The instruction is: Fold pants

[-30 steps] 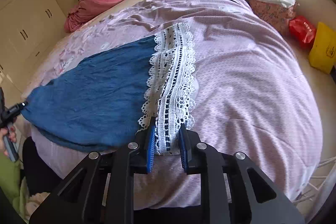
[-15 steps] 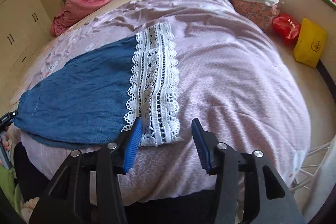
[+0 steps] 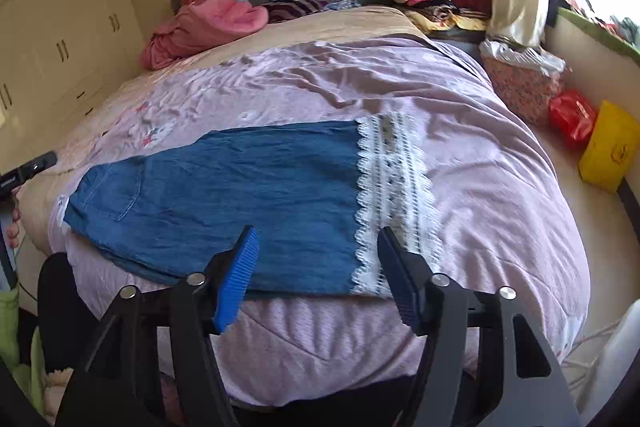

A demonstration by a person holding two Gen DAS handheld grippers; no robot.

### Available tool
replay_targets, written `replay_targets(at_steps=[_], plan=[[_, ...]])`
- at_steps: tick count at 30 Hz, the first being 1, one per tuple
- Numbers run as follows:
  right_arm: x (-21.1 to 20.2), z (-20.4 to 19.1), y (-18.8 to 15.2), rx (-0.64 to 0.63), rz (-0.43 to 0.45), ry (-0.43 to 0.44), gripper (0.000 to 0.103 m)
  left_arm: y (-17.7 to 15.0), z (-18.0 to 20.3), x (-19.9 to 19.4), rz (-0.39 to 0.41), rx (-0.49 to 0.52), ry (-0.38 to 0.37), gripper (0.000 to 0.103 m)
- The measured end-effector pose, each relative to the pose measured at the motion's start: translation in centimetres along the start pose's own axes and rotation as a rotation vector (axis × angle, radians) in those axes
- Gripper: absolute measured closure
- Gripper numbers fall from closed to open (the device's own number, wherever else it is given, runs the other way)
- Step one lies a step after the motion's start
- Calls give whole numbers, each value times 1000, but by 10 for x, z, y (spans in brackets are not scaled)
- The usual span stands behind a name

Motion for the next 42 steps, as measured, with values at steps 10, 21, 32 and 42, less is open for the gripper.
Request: replay_targets(at_steps=[10, 21, 32, 42], plan=[[43, -11, -4, 19, -90, -9, 33, 0, 98, 76, -94, 174, -157, 11], [74, 15, -24, 85, -175, -33, 32, -42, 125, 137, -231, 234, -227, 10], [26, 39, -6, 178, -39, -5, 30, 52, 148, 103, -71, 322, -306, 10], [1, 71, 3, 244, 36, -42, 23, 109, 210, 127, -50, 392, -439, 10]])
Point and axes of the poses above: each gripper's, at about its wrist camera, not at the fingertips, and x roughly the way its jaws point, z to its right, y to its top, the point moved 2 cm from there along x, roughly the way its jaws point, and after that the axes turned 12 degrees about x, right-handed, at the moved point
